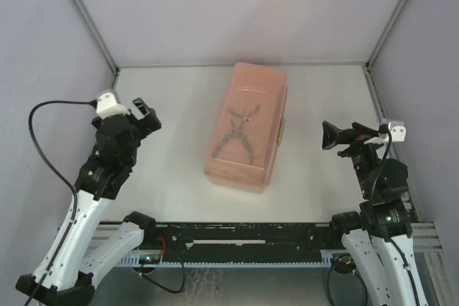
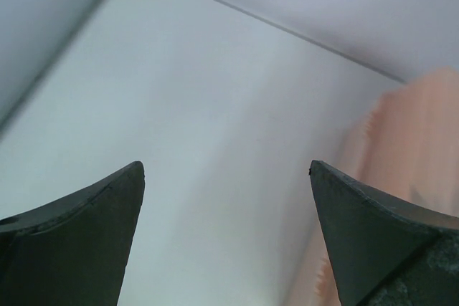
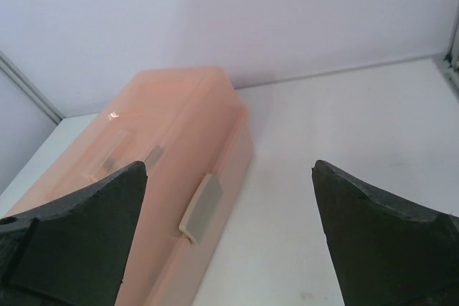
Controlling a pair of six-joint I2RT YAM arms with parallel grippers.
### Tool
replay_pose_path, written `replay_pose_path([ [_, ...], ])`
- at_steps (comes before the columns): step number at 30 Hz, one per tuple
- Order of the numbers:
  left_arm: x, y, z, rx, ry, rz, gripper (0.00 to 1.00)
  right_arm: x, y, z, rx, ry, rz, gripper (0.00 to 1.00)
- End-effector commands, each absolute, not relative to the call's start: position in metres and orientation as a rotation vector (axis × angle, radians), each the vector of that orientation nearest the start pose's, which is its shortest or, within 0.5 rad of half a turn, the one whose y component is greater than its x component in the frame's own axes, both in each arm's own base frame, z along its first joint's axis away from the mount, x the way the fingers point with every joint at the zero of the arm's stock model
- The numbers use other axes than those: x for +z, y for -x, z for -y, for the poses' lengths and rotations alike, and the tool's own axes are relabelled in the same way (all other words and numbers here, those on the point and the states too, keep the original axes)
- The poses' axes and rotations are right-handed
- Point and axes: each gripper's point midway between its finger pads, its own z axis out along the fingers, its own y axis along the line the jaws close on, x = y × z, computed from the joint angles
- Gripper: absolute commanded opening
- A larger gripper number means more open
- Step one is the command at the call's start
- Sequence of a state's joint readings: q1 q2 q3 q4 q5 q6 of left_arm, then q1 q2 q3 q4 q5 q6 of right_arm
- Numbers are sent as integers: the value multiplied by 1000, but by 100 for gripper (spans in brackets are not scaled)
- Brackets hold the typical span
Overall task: Pack the tool kit
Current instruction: Reset both arms
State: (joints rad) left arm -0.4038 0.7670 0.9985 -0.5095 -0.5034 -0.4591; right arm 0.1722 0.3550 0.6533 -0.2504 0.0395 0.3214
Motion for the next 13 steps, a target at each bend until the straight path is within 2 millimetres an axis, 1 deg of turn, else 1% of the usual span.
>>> replay_pose_path([
  [1,309,-250,-20,122,527,-1701,100,329,-222,-37,296,-110,-1454,100],
  [3,314,-237,-33,163,569,-1670,100,342,-215,-40,316,-92,-1431,100],
  [5,316,-226,-42,191,596,-1657,100,349,-211,-45,338,-69,-1437,100],
  [7,314,-218,-48,211,620,-1638,100,353,-210,-49,354,-49,-1453,100],
  [9,306,-213,-56,231,676,-1610,100,354,-212,-50,360,-51,-1478,100],
  [10,302,-213,-55,226,676,-1613,100,353,-214,-51,362,-55,-1492,100],
  [11,300,-210,-56,226,675,-1623,100,352,-216,-51,362,-55,-1501,100],
  [13,303,-207,-56,210,679,-1606,100,350,-218,-50,356,-65,-1512,100],
])
